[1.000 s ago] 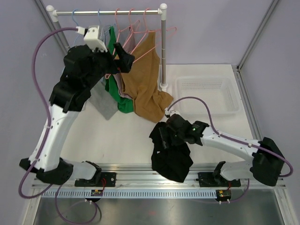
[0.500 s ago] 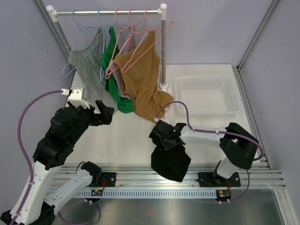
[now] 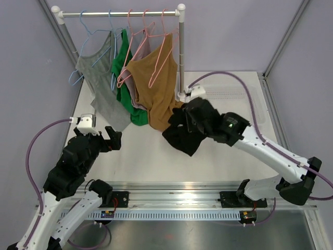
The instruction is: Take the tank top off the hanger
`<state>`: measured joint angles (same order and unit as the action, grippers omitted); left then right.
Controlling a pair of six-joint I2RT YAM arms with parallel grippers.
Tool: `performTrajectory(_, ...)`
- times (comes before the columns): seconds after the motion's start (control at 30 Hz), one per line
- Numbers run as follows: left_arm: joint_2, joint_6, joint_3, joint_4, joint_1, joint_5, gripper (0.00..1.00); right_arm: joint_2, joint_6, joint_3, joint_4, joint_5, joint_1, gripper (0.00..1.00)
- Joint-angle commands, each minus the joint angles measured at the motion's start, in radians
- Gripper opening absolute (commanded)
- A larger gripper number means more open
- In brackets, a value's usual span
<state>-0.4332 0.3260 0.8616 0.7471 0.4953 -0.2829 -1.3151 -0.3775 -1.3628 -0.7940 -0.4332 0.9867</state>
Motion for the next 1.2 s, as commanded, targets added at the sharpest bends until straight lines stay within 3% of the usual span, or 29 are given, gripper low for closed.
performTrajectory(0.0, -0.002, 0.002, 0.004, -0.057, -0.006, -0.062, 0.99, -0.002, 0.113, -0.183, -0.114, -0.134, -0.112, 0.0)
performTrajectory(0.27, -0.009, -0.004, -0.003, -0.063, -0.011, -0.061, 0.99, -0.139, 0.304, -0.439, -0.053, -0.141, -0.419, 0.0)
performTrajectory(0.43, -0.004, 0.005, -0.006, -0.071, -0.04, -0.062, 0.99, -0.225, 0.338, -0.392, 0.12, -0.065, -0.595, 0.0)
performTrajectory(0.63, 0.005, 0.016, -0.012, -0.094, -0.086, -0.01, 0.99, -0.355, 0.284, -0.253, 0.314, -0.022, -0.683, 0.03)
performTrajectory(0.7, 0.01, 0.028, -0.013, -0.103, -0.092, 0.001, 0.99, -0.403, 0.266, -0.225, 0.32, 0.0, -0.688, 0.14)
performTrajectory(0.73, 0.008, 0.031, -0.01, -0.106, -0.096, 0.01, 0.99, -0.415, 0.259, -0.219, 0.322, 0.01, -0.688, 0.5)
performTrajectory(0.77, 0.005, 0.031, -0.004, -0.106, -0.1, 0.013, 0.99, -0.432, 0.256, -0.219, 0.316, 0.017, -0.688, 0.63)
performTrajectory(0.8, -0.013, 0.03, 0.005, -0.101, -0.1, 0.02, 0.99, -0.438, 0.234, -0.229, 0.274, 0.004, -0.688, 0.85)
performTrajectory(0.83, -0.024, 0.025, 0.036, -0.095, -0.1, 0.052, 0.99, -0.437, 0.227, -0.249, 0.256, -0.005, -0.688, 0.99)
performTrajectory(1.03, -0.176, 0.001, 0.25, -0.008, -0.1, 0.102, 0.99, -0.323, 0.157, -0.309, 0.07, -0.059, -0.688, 0.99)
performTrajectory(1.13, -0.304, -0.031, 0.427, 0.029, -0.1, 0.143, 0.99, -0.174, 0.138, -0.262, 0.029, 0.092, -0.688, 0.99)
performTrajectory(1.17, -0.368, -0.053, 0.477, 0.043, -0.1, 0.158, 0.99, -0.135, 0.147, -0.236, 0.03, 0.244, -0.688, 0.99)
